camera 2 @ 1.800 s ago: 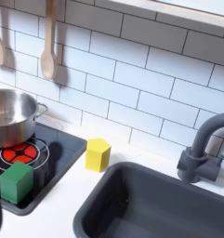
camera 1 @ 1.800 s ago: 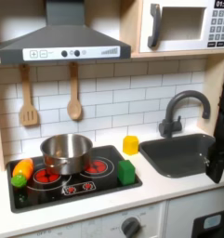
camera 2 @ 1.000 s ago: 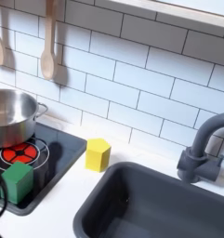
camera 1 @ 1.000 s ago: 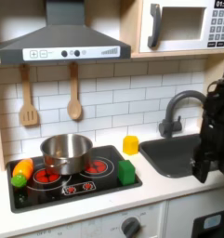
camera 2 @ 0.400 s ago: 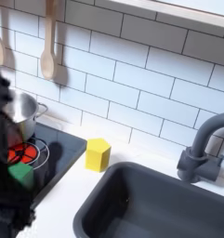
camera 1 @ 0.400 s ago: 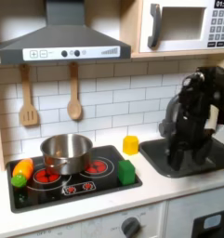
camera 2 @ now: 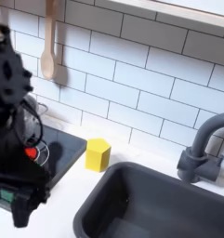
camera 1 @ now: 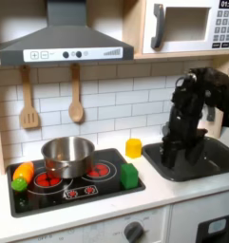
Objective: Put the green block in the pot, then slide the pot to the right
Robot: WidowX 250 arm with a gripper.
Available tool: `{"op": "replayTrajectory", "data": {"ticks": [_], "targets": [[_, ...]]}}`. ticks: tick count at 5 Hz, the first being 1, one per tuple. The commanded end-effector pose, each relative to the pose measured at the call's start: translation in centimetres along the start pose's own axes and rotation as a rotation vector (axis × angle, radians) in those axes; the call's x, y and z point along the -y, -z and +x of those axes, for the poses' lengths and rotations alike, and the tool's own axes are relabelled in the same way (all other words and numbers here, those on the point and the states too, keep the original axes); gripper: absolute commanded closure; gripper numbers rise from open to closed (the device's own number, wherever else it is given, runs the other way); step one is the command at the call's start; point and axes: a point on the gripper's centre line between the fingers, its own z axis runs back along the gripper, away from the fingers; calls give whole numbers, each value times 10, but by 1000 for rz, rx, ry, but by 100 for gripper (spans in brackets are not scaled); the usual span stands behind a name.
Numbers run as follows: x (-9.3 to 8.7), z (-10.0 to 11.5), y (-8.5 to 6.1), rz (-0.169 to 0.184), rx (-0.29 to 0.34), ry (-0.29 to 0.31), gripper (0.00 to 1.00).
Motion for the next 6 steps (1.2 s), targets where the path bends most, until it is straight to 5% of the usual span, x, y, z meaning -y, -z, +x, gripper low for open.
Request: {"op": "replayTrajectory", "data": {"ticks": [1, 6], "targets": [[-5, 22, 6, 13, 4, -25, 0], [-35, 63, 16, 42, 7, 0, 0]]}}
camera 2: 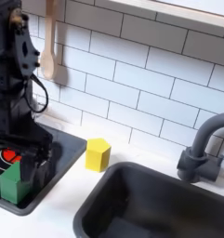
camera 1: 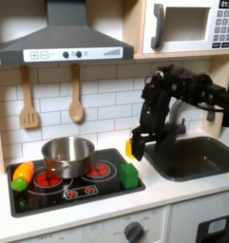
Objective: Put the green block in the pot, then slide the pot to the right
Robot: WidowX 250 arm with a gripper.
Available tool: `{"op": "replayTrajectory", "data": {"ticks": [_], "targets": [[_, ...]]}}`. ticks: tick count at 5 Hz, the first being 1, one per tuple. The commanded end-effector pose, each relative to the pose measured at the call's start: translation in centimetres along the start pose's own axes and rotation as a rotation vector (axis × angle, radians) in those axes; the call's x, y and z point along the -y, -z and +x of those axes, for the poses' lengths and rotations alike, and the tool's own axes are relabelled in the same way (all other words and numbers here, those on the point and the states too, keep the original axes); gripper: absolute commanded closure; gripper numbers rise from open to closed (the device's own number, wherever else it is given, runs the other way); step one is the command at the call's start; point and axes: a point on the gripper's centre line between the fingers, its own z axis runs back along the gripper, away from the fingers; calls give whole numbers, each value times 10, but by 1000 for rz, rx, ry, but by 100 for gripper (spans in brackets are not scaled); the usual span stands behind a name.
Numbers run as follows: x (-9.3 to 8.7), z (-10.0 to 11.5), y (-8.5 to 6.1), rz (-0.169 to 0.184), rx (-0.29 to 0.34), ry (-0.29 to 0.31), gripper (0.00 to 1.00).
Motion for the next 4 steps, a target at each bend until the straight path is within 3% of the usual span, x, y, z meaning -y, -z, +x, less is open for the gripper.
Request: {"op": "replayTrajectory", "data": {"ticks": [1, 4], "targets": [[-14, 11, 8, 5, -18, -14, 0], [-13, 22, 23, -17, -32, 29, 0]]}}
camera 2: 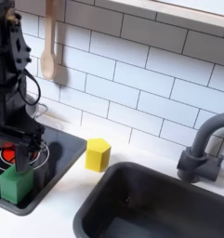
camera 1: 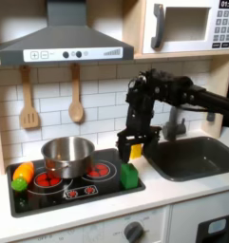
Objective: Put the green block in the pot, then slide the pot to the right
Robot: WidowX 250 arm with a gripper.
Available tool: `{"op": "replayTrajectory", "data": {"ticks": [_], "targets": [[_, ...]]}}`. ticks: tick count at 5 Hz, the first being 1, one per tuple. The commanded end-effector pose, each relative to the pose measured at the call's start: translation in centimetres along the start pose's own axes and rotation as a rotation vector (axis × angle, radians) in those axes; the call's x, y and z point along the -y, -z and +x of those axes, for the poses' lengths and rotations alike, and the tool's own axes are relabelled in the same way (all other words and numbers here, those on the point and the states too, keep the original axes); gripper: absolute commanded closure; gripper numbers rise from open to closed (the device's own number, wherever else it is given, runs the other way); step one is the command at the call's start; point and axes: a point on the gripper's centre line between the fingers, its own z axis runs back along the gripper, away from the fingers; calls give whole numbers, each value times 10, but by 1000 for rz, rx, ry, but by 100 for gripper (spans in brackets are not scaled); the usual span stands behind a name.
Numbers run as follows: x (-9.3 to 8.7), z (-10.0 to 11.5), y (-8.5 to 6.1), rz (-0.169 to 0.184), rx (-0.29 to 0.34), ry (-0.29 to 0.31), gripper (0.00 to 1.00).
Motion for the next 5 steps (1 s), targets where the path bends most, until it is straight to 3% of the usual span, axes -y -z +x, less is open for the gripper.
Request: {"op": "replayTrajectory", "data": {"ticks": [1, 5], "targets": [[1, 8, 12, -1, -21, 19, 0], [6, 16, 36, -12, -85, 34, 0]]}}
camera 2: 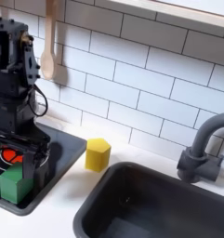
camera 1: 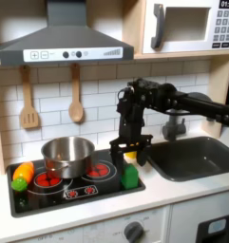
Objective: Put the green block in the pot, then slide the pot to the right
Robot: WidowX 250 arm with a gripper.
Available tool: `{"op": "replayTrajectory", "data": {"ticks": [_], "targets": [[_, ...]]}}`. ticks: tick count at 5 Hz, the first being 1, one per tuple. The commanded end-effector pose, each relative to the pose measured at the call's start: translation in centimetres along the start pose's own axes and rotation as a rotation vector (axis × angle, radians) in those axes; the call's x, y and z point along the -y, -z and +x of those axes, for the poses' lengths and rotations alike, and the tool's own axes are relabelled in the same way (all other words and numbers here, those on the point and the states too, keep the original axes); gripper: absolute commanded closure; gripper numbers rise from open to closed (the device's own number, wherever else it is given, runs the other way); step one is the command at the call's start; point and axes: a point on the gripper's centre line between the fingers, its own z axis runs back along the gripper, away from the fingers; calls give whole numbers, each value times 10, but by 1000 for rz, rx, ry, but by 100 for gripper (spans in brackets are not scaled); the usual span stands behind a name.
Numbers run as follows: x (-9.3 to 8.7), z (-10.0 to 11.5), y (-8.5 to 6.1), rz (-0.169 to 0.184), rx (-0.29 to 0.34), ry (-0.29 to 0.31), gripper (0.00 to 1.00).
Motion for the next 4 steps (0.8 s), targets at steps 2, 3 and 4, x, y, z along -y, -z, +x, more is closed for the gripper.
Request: {"op": "replayTrajectory", "data": {"ticks": [2, 3, 4], "targets": [[6, 6, 11, 7, -20, 9, 0], [3, 5, 19, 6, -44, 6, 0], [3, 6, 24, 6, -54, 20, 0]]}}
